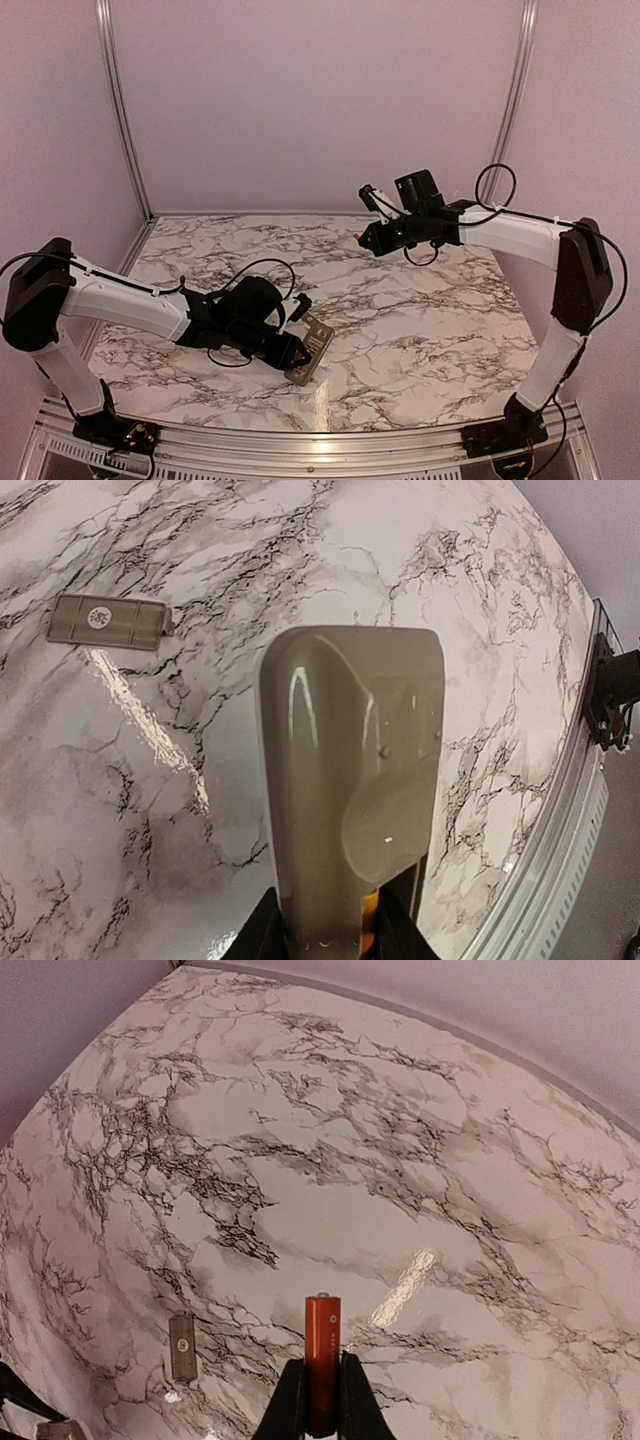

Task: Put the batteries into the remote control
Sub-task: Place the remote control without the battery cover at the center of the board.

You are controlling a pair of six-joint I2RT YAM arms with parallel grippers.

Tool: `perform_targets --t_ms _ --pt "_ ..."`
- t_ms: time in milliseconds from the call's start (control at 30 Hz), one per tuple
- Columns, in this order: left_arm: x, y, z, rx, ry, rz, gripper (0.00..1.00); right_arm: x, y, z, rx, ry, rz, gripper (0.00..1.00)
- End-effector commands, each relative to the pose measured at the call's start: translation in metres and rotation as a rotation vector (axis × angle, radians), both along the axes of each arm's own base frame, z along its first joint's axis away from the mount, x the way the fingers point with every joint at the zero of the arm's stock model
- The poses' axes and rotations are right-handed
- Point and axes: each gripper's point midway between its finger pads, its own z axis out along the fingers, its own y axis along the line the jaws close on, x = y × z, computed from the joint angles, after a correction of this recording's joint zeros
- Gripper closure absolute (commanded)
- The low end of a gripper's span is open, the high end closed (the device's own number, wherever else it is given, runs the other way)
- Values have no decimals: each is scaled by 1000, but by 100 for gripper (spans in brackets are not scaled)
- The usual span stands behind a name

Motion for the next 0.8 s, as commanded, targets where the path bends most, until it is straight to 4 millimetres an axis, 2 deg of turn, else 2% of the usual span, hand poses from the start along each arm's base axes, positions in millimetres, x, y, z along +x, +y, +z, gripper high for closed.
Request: perform_targets --t_ms 0,167,333,467,767 --pt "-13 -16 -20 117 20 -129 83 -30 -6 30 80 -31 55 100" --pt "-14 -30 -35 174 51 -192 83 -65 -19 56 125 -62 83 100" --pt "-16 -34 -47 201 86 -212 80 -86 -26 70 151 -71 109 100" --pt "-18 -33 -57 227 111 -214 74 -96 -27 73 164 -68 130 100" --pt "-17 -36 -54 228 109 -230 58 -99 -25 70 167 -57 153 100"
